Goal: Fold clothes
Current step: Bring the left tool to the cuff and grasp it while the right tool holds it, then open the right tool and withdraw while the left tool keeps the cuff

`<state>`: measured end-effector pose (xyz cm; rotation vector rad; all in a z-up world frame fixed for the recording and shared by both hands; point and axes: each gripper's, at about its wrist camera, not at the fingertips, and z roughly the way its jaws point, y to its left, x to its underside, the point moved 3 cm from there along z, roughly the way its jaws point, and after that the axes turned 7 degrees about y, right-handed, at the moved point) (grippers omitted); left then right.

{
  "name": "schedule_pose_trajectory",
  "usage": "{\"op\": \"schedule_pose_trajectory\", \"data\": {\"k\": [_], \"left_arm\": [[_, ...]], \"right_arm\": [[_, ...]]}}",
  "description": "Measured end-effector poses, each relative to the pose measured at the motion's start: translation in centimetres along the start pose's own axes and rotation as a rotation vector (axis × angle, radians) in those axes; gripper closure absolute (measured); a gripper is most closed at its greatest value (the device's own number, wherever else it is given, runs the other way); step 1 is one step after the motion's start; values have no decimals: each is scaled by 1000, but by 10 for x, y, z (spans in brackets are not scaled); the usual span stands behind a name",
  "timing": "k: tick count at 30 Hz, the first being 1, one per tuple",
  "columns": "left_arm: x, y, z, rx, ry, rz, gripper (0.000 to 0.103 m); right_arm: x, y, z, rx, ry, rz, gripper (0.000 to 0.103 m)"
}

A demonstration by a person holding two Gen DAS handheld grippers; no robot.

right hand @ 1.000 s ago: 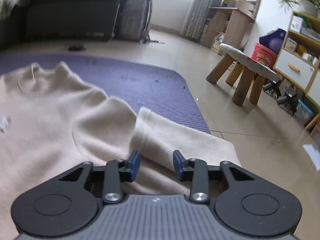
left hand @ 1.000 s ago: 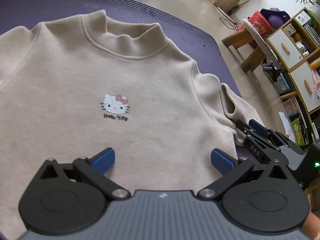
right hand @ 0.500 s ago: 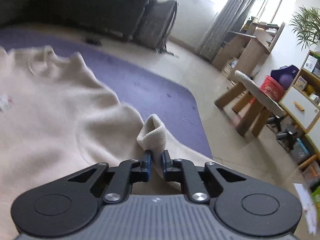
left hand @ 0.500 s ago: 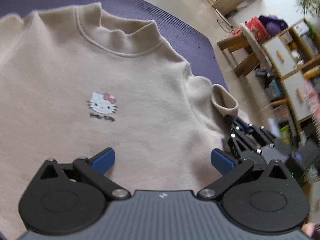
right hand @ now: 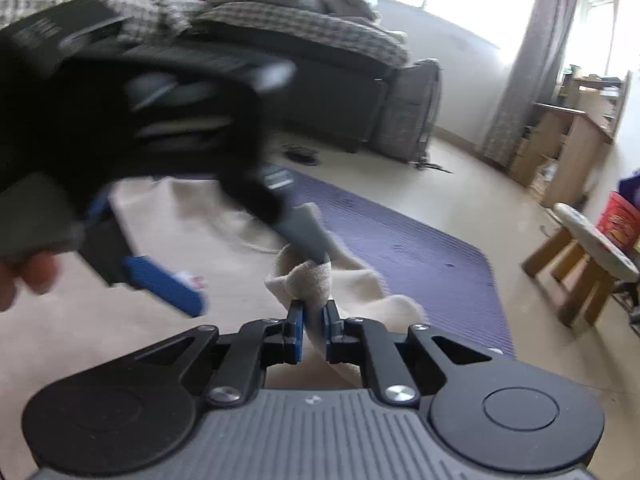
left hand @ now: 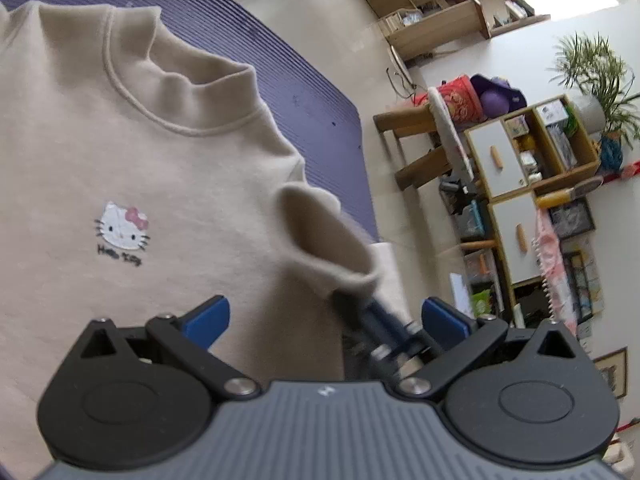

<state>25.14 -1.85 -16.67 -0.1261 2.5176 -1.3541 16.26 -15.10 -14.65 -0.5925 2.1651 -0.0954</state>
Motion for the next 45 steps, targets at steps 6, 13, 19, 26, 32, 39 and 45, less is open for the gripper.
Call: {"op": "schedule_pose_trajectory", "data": {"k": [6,13,19,26,32,39,45], "left_arm": [[1,18,-8,-3,-15,-107,11],[-3,31,-22,-2,-17,-176,53],[4,11,-47,-201,-74,-18,88],[9,1,-102,-355,-169,87,89],[13,-17,-142,-359,-216,111,89],[24,-34,-189,-478,-274,152,89],[41,-6,-212,-653,-243,144,89]], "right_arm": [[-3,18,-14,-58,-18,2,95],[-6,24,-32,-144,-28,58,95],[7,35,-35,-188,-11,54,84],[31,43,-33,-179,48,46,70],[43,26,-4,-119,136,134,70],[46,-12,15,-20,138,288,70],[52,-21,12,15,155,307,70]]}}
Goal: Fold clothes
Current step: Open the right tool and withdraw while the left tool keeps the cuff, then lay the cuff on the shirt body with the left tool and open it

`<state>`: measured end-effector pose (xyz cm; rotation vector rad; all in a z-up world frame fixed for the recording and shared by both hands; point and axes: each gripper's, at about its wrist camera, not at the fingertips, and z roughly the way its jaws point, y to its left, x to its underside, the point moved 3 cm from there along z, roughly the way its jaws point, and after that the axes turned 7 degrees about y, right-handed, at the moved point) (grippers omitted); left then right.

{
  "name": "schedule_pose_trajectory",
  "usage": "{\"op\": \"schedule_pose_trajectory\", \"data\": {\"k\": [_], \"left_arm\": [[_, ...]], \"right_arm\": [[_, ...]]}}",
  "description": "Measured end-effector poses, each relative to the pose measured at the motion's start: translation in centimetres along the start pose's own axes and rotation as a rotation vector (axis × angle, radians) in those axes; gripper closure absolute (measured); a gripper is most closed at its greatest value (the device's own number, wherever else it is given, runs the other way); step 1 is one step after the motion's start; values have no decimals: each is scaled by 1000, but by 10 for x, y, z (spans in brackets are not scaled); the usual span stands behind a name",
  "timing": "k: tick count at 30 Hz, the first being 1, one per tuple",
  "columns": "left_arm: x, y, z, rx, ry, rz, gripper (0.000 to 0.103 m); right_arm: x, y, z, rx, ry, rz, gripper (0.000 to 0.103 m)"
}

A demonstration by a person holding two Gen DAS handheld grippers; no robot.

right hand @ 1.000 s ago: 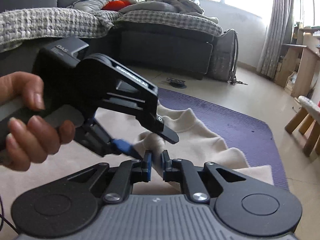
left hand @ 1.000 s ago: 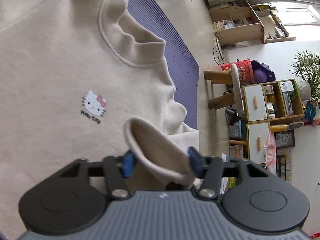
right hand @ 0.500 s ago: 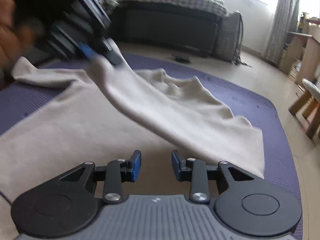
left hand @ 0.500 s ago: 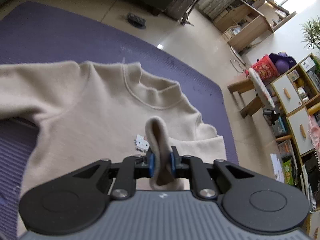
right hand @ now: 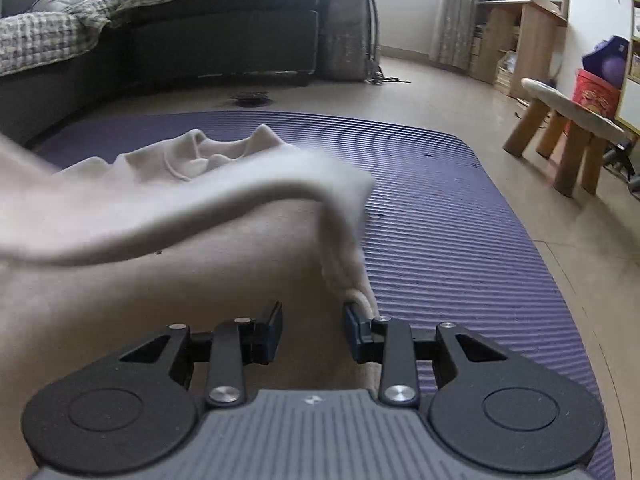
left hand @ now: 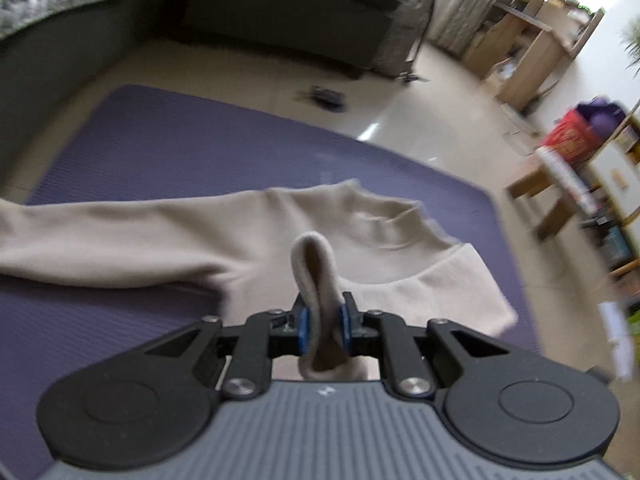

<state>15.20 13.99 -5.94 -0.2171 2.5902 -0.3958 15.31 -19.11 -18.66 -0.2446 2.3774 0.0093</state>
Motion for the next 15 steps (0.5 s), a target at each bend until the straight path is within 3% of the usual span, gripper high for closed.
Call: {"op": "schedule_pose_trajectory", "data": {"k": [4,10,12,15], "left_arm": [[22,22,14,-68,73,-5,89],[34,45,29,-71,159,-80,88],[28,43,28,-61,148,-71,88],[24,41,29,-53,150,-66,87]], "right_arm": [[2,-2,0,17,13,-2,70],[3,8,-6,83,-2,-114,67],[5,17,-11,157,-31,-203,56],[8,30,-15,224,-77,-359,49]]}}
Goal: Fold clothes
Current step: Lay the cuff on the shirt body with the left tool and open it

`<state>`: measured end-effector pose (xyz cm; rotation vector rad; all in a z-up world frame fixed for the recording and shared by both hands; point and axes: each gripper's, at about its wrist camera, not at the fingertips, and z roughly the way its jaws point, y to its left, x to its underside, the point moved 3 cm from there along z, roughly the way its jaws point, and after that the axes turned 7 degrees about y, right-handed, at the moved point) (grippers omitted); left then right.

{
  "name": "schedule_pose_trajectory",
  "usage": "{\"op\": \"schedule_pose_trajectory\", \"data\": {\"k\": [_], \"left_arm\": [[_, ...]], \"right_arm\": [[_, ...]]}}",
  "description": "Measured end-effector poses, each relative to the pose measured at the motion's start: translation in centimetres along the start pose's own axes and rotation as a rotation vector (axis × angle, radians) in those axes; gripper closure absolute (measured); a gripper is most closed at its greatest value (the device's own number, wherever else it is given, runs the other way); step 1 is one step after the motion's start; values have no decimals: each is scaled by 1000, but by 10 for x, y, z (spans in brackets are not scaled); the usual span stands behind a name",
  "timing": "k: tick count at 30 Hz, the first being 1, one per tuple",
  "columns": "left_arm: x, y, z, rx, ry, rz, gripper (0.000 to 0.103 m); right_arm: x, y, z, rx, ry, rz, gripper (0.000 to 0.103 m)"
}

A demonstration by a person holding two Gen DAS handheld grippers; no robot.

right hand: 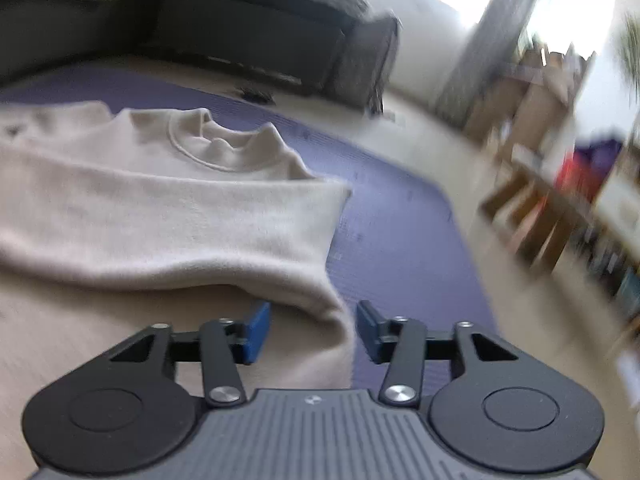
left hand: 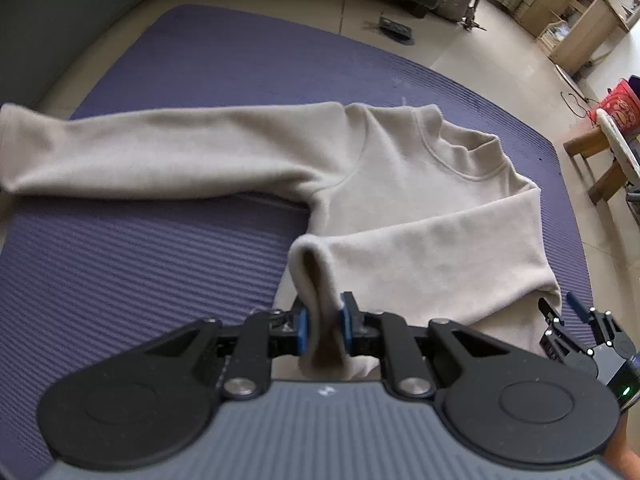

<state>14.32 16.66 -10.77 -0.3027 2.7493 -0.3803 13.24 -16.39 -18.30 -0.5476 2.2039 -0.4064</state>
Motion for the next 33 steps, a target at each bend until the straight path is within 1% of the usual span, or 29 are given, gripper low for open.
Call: {"op": "schedule_pose_trajectory", "data": {"k": [3,5,8,10,12,15,17,19,21,24,26,28,30,31,32,33], "left_arm": [[0,1,3,-6,13,-17,87],[0,4,5,-7,24,-34,87],[-1,5,6,-7,29,-41,87],[0,5,6,-4,35,-40,87],[1,6,7,3,47,-51,87],[4,8,9,16,73,-70,87],[7,8,10,27,92,-75,87],[12,6,14,43,119,-75,87],[19,0,17,66,137,-62,86],[34,-11,26,80,148,-6,84],[44,-15,34,77,153,26,84],[59,-18,47,65,158,64,84],[73,-17,59,50,164,97,83],[77,-18,60,48,149,126,81],[79,-20,60,48,126,161,80],[80,-21,59,48,115,185,78]], "right_arm": [[-2,11,3,27,-33,-177,49],[-3,18,11,37,-31,-277,50],[-5,23,20,57,-39,-352,53],[-6,25,26,76,-56,-399,61],[-9,23,26,73,-77,-412,85],[-12,13,20,68,-108,-352,92],[-11,0,17,71,-107,-269,94],[-9,-12,17,68,-86,-192,95],[-6,-34,21,45,-41,-43,95],[0,-54,29,4,17,111,95],[3,-58,33,-8,32,139,94],[5,-58,36,-9,35,130,92],[6,-58,37,-1,32,114,85],[5,-58,36,6,29,104,81],[6,-58,34,7,27,101,74],[8,-60,31,-2,28,111,73]]}}
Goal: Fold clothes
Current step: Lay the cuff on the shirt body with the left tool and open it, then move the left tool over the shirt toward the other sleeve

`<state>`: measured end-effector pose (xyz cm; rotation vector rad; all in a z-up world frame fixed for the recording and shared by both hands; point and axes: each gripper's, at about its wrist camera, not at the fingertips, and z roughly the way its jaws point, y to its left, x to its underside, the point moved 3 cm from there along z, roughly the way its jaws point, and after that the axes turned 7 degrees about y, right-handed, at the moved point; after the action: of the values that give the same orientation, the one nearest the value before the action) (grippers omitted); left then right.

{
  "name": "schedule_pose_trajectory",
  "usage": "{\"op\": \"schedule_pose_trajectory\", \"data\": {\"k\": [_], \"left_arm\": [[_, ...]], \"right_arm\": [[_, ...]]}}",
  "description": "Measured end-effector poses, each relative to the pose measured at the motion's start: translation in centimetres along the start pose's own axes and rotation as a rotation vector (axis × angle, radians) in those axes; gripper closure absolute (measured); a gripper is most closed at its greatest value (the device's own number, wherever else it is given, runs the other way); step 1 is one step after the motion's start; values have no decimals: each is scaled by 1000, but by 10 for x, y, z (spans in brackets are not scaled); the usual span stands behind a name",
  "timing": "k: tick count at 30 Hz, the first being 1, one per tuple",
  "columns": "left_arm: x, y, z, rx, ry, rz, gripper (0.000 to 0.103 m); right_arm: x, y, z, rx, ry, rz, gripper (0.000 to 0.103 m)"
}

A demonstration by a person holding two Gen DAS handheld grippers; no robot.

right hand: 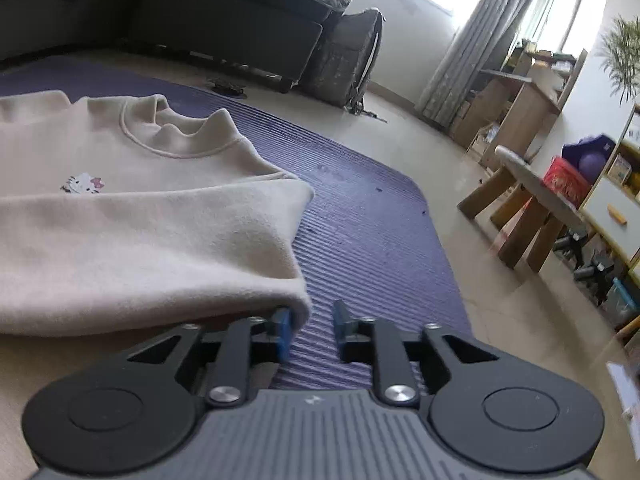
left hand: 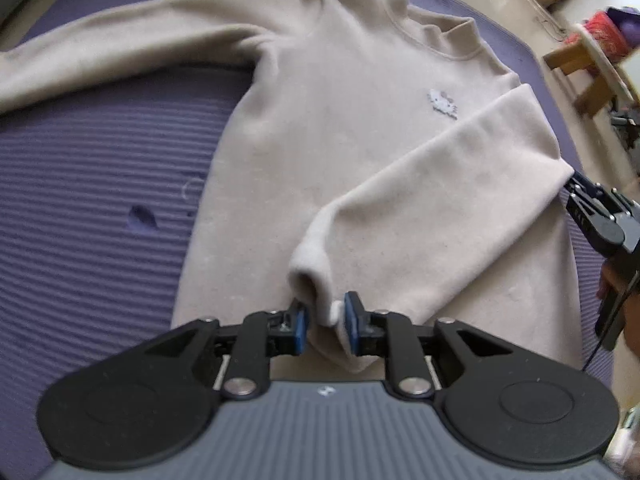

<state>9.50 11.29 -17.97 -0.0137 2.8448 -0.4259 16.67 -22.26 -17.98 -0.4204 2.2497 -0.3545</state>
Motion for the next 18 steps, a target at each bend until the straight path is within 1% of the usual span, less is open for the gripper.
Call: {"op": "schedule_pose_trajectory", "data": {"k": [2,6,8,9,10,11,13,14,15,18], "left_arm": [[1,-1,0,1,-5,25,77],[-5,7,-3,20,30,-8,73],[-8,7,-7,13,38,-5,67],[-10,7,-11,5,41,4,65],[-12,5,-16,-6,35,23,62],[-14,3,-20,-19,25,46,57],[-17,-2,-29,-43,-27,91,51],[-19,-6,-32,-52,-55,110,48],[-22,-9,-34,-58,-83,127,47],[-29,-18,-36,-43,-128,157,44]], "right_arm": [[1,-8,-5,-24,2,25,73],[2,-21,-16,-71,-6,74,73],[-1,-24,-25,-94,-36,82,73],[-3,-25,-30,-104,-52,84,73],[-4,-24,-34,-109,-64,86,73],[-7,-23,-38,-120,-77,92,73],[-16,-19,-40,-156,-94,118,73],[-20,-15,-37,-174,-95,124,77],[-24,-12,-35,-192,-95,130,84],[-32,1,-24,-225,-92,122,85]]}}
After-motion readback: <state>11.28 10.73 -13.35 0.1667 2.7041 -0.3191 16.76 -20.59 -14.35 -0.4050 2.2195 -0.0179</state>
